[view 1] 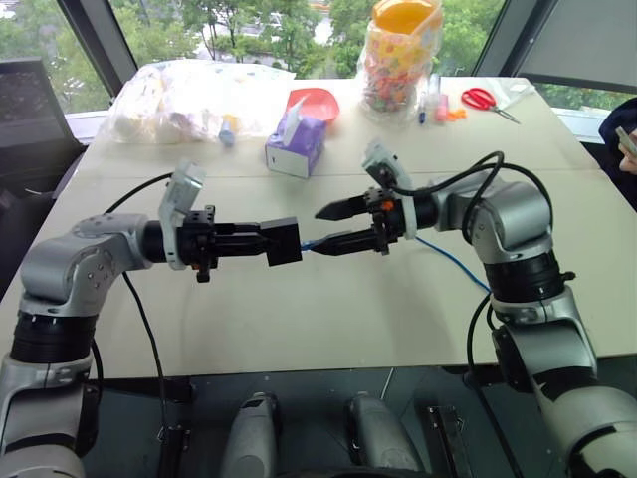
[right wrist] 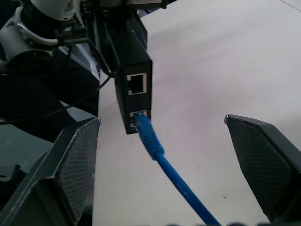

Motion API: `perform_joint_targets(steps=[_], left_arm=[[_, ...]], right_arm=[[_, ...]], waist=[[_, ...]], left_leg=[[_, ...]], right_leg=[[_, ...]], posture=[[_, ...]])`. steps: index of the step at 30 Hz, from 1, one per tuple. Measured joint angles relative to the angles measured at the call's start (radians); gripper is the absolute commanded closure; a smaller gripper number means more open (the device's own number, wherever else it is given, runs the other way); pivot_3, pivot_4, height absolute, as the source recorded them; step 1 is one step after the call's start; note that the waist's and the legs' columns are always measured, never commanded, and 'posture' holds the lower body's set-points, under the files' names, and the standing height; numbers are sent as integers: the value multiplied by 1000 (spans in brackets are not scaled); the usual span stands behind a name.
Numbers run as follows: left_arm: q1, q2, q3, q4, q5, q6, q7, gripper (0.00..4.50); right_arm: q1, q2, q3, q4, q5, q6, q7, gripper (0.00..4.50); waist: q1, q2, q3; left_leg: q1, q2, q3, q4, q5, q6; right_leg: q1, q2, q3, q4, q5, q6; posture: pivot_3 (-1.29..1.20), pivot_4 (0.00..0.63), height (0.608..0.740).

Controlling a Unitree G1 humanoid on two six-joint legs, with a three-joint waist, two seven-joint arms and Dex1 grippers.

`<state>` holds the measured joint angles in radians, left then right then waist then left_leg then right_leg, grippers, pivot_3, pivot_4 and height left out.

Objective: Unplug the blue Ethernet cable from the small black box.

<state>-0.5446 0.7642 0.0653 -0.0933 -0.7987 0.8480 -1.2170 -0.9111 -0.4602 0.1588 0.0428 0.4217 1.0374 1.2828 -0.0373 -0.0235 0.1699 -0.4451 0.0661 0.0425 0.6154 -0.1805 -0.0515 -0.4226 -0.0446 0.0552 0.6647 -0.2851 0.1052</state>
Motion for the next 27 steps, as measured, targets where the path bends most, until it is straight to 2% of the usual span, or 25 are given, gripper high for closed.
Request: perform_joint_targets(steps=[3, 27], left_arm=[[0, 0, 0, 0, 0, 0, 0, 4056], [-10, 0, 0, -5, -12, 10, 10, 4056]], right_arm=[[0, -6, 13, -2, 24, 5, -3, 2974], [0, -45, 74, -50, 91, 23, -37, 2974]], waist=[[-2, 0, 0], [-2, 0, 0]], left_leg=[[0, 0, 0, 0, 0, 0], [0, 0, 0, 0, 0, 0]], right_leg=[[0, 0, 0, 0, 0, 0], [0, 0, 0, 0, 0, 0]], posture=[[0, 150, 735], [0, 150, 735]])
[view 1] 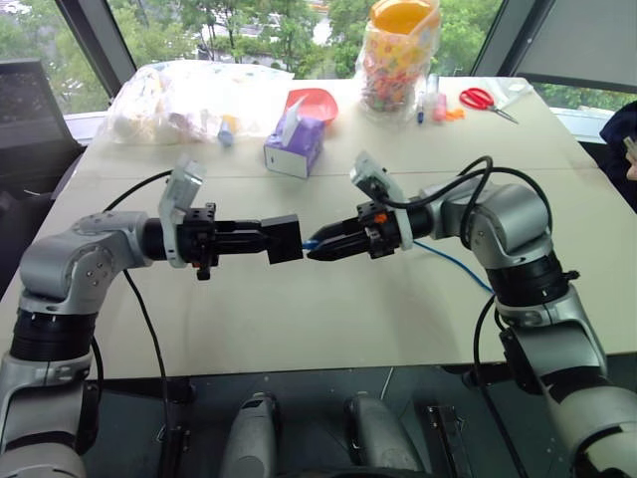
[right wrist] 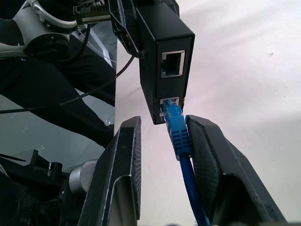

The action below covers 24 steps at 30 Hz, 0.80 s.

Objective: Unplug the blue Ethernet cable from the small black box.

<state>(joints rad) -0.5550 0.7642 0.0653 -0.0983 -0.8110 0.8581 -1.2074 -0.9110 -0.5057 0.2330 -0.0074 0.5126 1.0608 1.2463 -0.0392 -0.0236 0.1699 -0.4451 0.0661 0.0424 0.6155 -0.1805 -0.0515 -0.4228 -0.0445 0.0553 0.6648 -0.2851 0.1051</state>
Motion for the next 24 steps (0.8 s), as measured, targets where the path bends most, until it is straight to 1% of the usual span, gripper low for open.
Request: perform_joint_targets(steps=[8, 10, 12, 13, 24], left_arm=[[2, 2, 0, -20, 1, 0, -1, 4056], [2, 2, 0, -21, 2, 0, -1, 4056], [2, 3, 0, -22, 3, -1, -7, 4056], [2, 7, 0, -22, 3, -1, -9, 4056], [2, 13, -1, -22, 4, -1, -12, 4056]], right_arm=[[0, -1, 0, 0, 13, 0, -3, 2974], [0, -1, 1, 0, 14, 0, -4, 3554], [0, -2, 1, 0, 14, 0, -6, 4298], [0, -2, 3, -1, 14, -1, -5, 4413], [0, -5, 14, -2, 16, -20, -9, 4413]], waist=[[0, 0, 0], [0, 0, 0], [0, 0, 0], [0, 0, 0], [0, 0, 0]], left_leg=[[0, 0, 0, 0, 0, 0], [0, 0, 0, 0, 0, 0], [0, 0, 0, 0, 0, 0], [0, 0, 0, 0, 0, 0], [0, 0, 0, 0, 0, 0]], right_leg=[[0, 0, 0, 0, 0, 0], [0, 0, 0, 0, 0, 0], [0, 0, 0, 0, 0, 0], [0, 0, 0, 0, 0, 0], [0, 0, 0, 0, 0, 0]], posture=[[0, 150, 735], [0, 150, 735], [0, 150, 735], [0, 150, 735], [0, 150, 735]])
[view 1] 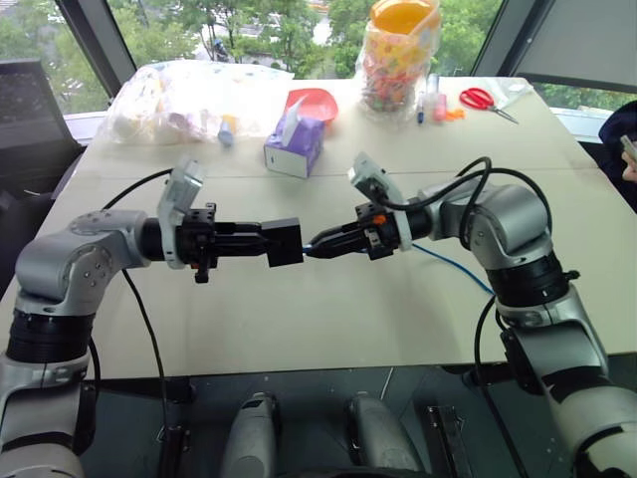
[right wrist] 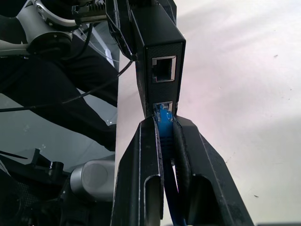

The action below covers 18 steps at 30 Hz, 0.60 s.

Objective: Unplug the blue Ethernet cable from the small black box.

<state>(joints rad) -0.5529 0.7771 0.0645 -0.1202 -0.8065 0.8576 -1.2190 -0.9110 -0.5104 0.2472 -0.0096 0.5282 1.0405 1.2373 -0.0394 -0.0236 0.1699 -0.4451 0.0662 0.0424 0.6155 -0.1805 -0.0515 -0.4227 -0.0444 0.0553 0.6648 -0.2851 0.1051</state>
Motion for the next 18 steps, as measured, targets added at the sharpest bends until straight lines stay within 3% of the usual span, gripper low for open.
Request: perform_joint_targets(steps=[7, 12, 18], left_arm=[[12, 26, 1, -6, 3, -4, 4, 4056], [71, 83, 11, -16, 8, -4, -27, 4056], [75, 92, 9, -18, 36, -54, -40, 4056]], right_arm=[[3, -5, 24, 22, -14, -68, -20, 4413], [10, -100, -20, 143, -86, -131, -77, 4413], [7, -82, -26, 246, -170, -256, -151, 4413]], waist=[[-1, 0, 0], [4, 0, 0], [-4, 0, 0]], left_leg=[[0, 0, 0, 0, 0, 0], [0, 0, 1, 0, 0, 0], [0, 0, 1, 0, 0, 0]], right_leg=[[0, 0, 0, 0, 0, 0], [0, -1, 0, -1, -2, -3], [-1, 0, 0, 0, 0, 0]], posture=[[0, 150, 735], [0, 150, 735], [0, 150, 735]])
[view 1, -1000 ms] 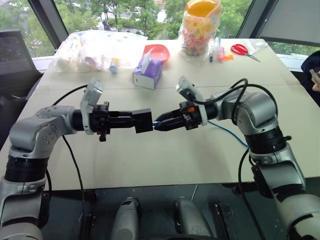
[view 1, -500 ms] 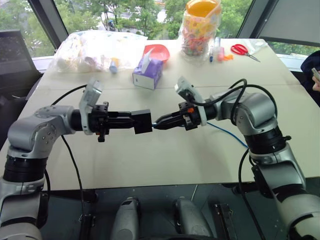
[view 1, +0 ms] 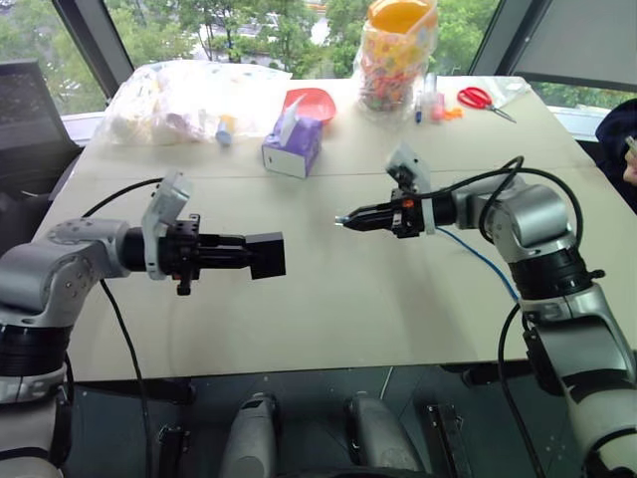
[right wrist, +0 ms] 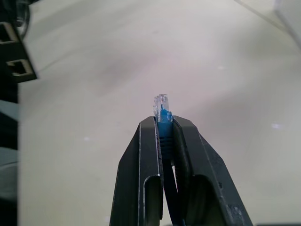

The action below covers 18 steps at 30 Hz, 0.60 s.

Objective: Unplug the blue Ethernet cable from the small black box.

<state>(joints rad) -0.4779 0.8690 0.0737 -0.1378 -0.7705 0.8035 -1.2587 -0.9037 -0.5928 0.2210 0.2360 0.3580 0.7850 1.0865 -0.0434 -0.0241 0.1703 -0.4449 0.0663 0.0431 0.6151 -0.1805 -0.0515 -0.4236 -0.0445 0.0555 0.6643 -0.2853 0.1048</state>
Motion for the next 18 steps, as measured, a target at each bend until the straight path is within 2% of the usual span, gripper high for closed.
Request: perform_joint_targets(steps=[3, 8, 12, 17, 18], left_arm=[[-1, -44, -24, 8, 74, -88, 33, 4056], [12, -131, -103, 34, 204, -232, 74, 4056], [15, -262, -183, 133, 345, -387, 157, 4056], [13, -319, -218, 182, 424, -478, 200, 4056], [10, -329, -219, 196, 438, -496, 211, 4056]], right_arm=[[-10, 82, 0, 142, -105, -127, -156, 4413], [-44, 175, 4, 342, -225, -239, -331, 4413], [-58, 219, -7, 420, -265, -266, -426, 2768], [-44, 193, -57, 355, -265, -230, -437, 92], [-38, 187, -65, 338, -265, -221, -440, 34]], waist=[[0, 0, 0], [3, 0, 0], [8, 0, 0], [7, 1, 0], [8, 1, 0]], left_leg=[[0, 0, 0, 0, 0, 0], [-1, -1, 1, 0, 0, 0], [-2, -1, 1, 0, 0, 0], [-1, 0, 1, 0, 0, 0], [-1, 0, 1, 0, 0, 0]], right_leg=[[0, 0, 0, 0, 0, 0], [-1, -1, 1, 0, 0, 1], [-1, -1, 1, 0, 0, 1], [-1, 0, 1, 1, 0, 1], [-1, 0, 1, 1, 0, 1]], posture=[[0, 150, 735], [0, 150, 735], [0, 150, 735], [0, 150, 735], [0, 150, 735]])
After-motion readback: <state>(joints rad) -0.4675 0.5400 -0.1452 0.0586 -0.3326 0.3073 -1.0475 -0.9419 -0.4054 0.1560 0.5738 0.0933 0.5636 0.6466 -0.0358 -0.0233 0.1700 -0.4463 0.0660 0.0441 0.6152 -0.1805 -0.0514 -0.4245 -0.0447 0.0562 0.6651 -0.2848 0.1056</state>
